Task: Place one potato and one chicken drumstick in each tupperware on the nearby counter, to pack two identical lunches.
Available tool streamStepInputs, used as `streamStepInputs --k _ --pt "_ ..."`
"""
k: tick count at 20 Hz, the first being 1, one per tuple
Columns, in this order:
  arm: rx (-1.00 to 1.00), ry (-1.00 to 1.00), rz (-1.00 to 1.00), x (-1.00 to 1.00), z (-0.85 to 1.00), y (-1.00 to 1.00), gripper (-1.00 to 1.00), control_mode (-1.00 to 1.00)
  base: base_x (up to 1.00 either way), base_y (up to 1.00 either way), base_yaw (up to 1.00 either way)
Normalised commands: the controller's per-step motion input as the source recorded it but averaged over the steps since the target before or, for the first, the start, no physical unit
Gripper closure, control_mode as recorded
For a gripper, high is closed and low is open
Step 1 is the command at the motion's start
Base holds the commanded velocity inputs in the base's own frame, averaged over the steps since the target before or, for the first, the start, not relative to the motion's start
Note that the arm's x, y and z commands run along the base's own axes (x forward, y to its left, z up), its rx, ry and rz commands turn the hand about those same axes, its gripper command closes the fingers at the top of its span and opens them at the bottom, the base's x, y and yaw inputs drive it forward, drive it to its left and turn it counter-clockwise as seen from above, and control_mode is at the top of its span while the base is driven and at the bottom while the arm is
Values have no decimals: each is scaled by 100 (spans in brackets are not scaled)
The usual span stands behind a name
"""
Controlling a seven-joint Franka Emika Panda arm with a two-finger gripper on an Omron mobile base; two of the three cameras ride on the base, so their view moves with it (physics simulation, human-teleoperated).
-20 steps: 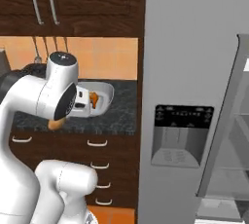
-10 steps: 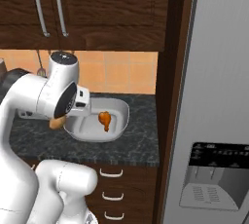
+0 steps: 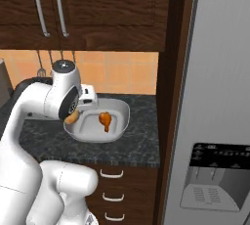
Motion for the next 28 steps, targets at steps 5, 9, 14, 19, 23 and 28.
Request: streamStepInputs --k 5,9,14,19,23,28 --pt "-2 -12 0 86 -57 0 100 -100 0 0 0" --pt "0 26 0 92 -20 22 100 -100 0 0 0" --pt "-2 42 0 92 -9 28 100 -100 0 0 0" --pt "-1 17 0 11 -33 4 100 -100 0 0 0" --pt "-2 -8 0 11 -63 0 100 -100 0 0 0" --pt "-5 -4 0 34 -63 12 100 -100 0 0 0"
